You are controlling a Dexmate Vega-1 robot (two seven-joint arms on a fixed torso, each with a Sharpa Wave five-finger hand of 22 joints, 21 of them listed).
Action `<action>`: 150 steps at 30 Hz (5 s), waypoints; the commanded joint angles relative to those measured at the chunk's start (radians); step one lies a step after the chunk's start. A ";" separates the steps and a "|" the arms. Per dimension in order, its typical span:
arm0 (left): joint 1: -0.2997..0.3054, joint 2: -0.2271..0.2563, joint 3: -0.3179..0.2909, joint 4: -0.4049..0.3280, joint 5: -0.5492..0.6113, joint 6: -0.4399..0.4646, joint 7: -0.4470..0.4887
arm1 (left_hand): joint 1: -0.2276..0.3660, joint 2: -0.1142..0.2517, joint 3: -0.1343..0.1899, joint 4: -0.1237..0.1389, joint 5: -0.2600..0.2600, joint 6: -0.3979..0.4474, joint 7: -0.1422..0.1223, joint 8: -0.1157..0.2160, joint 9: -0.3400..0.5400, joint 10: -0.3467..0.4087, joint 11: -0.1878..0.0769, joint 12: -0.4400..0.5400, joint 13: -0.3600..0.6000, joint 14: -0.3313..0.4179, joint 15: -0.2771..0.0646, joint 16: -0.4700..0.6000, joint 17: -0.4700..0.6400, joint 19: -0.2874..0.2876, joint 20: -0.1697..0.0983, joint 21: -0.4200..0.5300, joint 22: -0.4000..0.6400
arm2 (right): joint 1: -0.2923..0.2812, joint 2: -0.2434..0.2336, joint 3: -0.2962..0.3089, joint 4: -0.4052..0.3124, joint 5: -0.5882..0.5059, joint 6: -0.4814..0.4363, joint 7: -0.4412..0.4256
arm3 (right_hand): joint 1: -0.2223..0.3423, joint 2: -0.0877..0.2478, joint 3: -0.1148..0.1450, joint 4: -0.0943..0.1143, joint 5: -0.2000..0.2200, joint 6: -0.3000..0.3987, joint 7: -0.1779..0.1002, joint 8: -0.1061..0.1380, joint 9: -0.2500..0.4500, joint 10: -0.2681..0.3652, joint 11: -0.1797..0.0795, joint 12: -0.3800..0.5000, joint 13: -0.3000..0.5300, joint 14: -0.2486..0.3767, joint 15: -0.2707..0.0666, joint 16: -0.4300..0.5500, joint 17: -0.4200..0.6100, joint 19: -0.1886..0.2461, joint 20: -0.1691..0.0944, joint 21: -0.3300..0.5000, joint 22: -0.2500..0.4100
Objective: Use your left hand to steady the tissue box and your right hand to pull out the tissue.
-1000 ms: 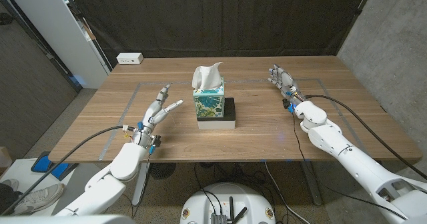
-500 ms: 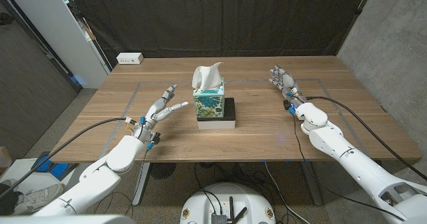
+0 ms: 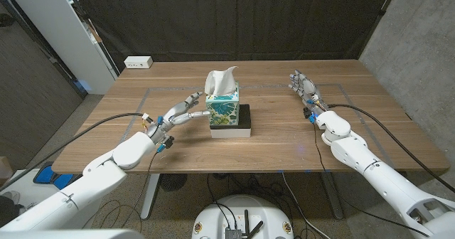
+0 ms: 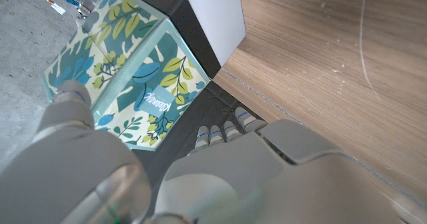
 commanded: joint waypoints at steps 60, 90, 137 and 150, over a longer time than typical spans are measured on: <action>-0.279 -0.055 0.144 0.116 -0.020 -0.009 -0.123 | 0.493 0.196 -0.199 0.015 0.007 0.544 -0.140 0.605 0.268 0.367 -0.087 0.052 -0.001 0.266 -0.022 0.008 0.001 0.287 0.057 0.003 0.006 | -0.054 -0.027 0.043 -0.039 -0.065 0.021 -0.110 | 0.001 -0.004 0.004 -0.025 -0.002 0.006 0.014 -0.001 0.003 0.010 0.007 -0.003 0.002 0.016 0.017 -0.007 -0.006 0.010 0.002 -0.030 0.004; -0.218 0.026 0.058 -0.079 -0.108 0.163 -0.072 | 0.507 0.234 -0.170 0.017 -0.076 0.465 -0.094 0.671 0.362 0.370 -0.020 0.024 0.006 0.305 -0.003 -0.001 0.003 0.270 0.071 -0.006 0.010 | -0.045 -0.027 0.042 -0.015 -0.070 0.023 -0.110 | 0.000 -0.001 0.005 -0.030 -0.002 0.009 0.013 0.000 0.003 0.010 0.007 -0.004 0.002 0.017 0.013 -0.008 -0.008 0.009 -0.002 -0.042 0.004; -0.013 0.094 -0.128 -0.333 -0.163 0.358 0.097 | 0.483 0.256 -0.156 0.018 -0.102 0.391 -0.071 0.727 0.439 0.333 0.031 -0.001 0.010 0.275 0.033 -0.009 0.004 0.249 0.067 -0.005 0.012 | -0.040 -0.032 0.042 0.027 -0.028 0.081 -0.020 | -0.003 0.002 0.006 -0.036 -0.002 0.010 0.011 -0.001 0.003 0.010 0.006 -0.004 0.002 0.013 0.011 -0.010 -0.011 0.015 -0.004 -0.056 0.005; -0.004 0.083 -0.130 -0.332 -0.151 0.338 0.107 | 0.478 0.265 -0.136 0.010 -0.104 0.346 -0.059 0.775 0.482 0.457 -0.008 0.044 0.021 0.465 -0.065 0.036 0.008 0.280 0.067 0.008 0.012 | -0.122 -0.054 0.072 -0.052 -0.028 0.111 -0.054 | -0.005 0.002 0.006 -0.037 -0.002 0.010 0.011 -0.001 0.003 0.009 0.008 -0.005 0.002 0.013 0.010 -0.010 -0.011 0.017 -0.005 -0.060 0.005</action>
